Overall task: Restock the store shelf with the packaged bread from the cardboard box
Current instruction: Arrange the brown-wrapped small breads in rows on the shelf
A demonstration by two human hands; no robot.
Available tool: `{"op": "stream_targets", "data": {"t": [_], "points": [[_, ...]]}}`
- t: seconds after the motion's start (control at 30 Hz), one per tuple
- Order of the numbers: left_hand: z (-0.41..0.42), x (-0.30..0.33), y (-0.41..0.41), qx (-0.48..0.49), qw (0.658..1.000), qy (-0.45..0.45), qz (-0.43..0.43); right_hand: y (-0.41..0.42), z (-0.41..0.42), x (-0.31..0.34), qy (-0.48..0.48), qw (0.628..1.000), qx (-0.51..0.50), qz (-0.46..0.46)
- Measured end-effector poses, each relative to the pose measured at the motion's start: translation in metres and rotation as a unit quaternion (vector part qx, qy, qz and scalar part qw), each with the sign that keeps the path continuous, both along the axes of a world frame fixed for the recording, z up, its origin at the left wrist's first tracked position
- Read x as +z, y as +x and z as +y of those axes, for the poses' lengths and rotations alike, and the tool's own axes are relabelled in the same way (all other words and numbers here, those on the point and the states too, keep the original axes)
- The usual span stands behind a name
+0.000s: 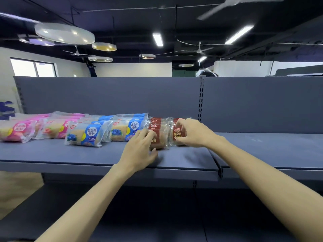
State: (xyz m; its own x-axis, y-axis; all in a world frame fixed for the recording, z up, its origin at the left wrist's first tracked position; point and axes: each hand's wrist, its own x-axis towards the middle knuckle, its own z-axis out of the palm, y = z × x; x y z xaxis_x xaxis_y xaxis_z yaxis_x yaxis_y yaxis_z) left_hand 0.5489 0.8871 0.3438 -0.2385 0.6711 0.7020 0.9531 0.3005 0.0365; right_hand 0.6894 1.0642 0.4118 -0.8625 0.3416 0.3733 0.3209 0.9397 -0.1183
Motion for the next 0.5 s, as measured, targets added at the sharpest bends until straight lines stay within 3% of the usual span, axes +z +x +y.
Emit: {"op": "stream_targets", "data": {"t": [0.5], "points": [[-0.184, 0.028, -0.052, 0.154, 0.986, -0.061, 0.029, -0.113, -0.163, 0.018, -0.002, 0.985, 0.171, 0.005]]}}
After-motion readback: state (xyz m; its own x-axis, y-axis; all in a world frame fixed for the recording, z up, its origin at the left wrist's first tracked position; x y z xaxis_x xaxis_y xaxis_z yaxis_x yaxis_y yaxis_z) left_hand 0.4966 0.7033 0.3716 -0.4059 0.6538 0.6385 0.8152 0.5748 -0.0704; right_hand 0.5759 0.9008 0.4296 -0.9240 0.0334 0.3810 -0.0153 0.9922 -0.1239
